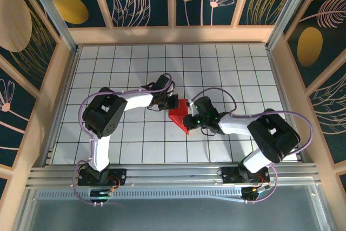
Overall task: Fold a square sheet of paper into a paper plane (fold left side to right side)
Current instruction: Third fold the triangle at the center of the table.
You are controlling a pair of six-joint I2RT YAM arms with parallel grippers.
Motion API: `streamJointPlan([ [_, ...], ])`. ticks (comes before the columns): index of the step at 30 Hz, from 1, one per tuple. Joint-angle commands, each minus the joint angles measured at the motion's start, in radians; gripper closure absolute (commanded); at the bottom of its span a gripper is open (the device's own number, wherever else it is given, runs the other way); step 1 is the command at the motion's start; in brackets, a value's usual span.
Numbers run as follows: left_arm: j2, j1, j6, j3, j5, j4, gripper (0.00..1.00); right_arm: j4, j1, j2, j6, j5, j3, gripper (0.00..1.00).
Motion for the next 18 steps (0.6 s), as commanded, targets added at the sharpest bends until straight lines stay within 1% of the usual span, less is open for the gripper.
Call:
streamJointPlan([
  [1,0.053,-0.007,0.015,-0.004,-0.05,-0.08,1.0,-0.016,-0.01,0.013,0.007,0.02,0.023,1.0],
  [18,0.057,-0.007,0.014,0.0,-0.053,-0.084,1.0,-0.022,-0.01,0.038,0.0,0.018,0.026,1.0],
])
